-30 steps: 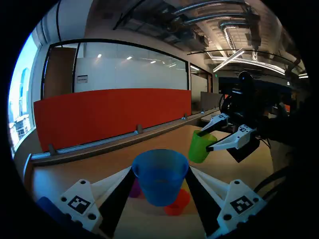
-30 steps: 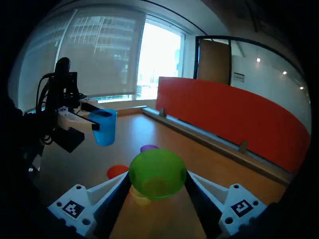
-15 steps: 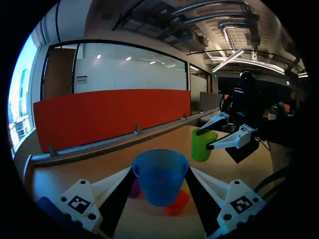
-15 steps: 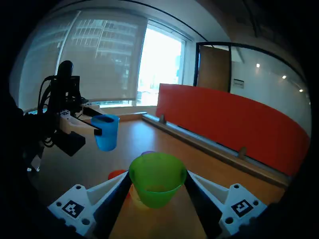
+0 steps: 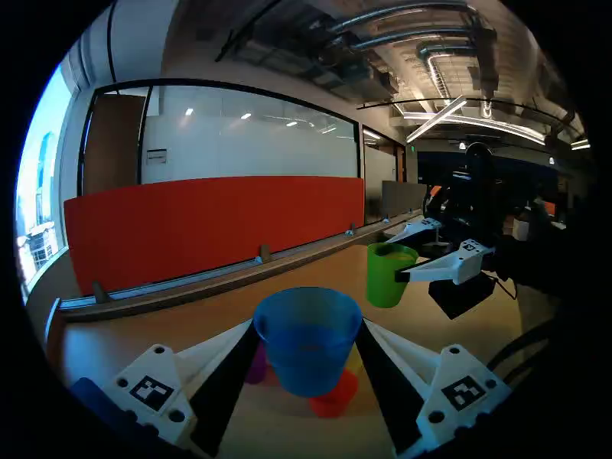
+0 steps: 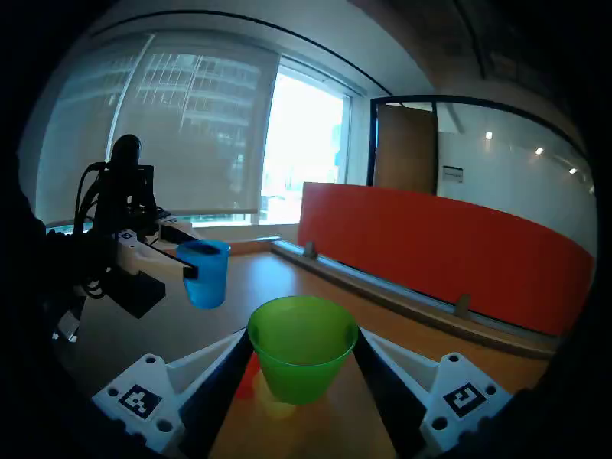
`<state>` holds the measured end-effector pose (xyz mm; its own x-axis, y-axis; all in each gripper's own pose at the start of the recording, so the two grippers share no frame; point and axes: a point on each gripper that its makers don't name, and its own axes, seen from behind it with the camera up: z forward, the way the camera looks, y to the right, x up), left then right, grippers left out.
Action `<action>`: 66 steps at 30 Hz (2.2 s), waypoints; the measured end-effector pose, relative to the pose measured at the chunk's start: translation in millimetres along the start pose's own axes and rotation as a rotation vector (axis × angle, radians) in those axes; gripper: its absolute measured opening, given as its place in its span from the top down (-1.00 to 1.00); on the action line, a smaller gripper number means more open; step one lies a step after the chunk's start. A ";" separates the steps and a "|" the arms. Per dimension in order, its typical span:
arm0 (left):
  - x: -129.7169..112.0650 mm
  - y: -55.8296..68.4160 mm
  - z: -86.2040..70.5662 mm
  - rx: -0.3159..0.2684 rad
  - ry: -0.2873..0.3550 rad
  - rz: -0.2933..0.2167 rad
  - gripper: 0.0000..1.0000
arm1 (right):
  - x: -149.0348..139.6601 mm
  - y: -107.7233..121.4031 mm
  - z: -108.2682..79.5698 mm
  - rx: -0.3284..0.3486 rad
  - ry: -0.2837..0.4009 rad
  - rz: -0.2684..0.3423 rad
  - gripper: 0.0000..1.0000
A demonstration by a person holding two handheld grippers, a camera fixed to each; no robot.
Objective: Pour water
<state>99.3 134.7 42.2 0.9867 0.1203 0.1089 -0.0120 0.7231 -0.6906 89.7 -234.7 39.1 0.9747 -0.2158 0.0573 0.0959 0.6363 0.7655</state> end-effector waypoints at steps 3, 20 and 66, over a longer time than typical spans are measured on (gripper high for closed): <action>0.6 0.6 -0.8 -0.001 0.000 0.004 -0.70 | 2.7 -1.1 -0.7 0.001 0.009 0.001 -0.86; 2.1 1.7 -2.2 -0.010 -0.005 0.012 -0.70 | 8.6 -5.5 -1.4 0.019 0.025 0.004 -0.86; 23.9 -5.5 -14.9 0.012 -0.022 0.103 -0.70 | 0.8 -42.6 15.0 0.115 0.015 0.020 -0.85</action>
<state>125.3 123.4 37.9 0.9765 0.2090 0.0533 -0.1151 0.7142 -0.6905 83.4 -273.1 16.2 0.9792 -0.1923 0.0646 0.0532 0.5507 0.8330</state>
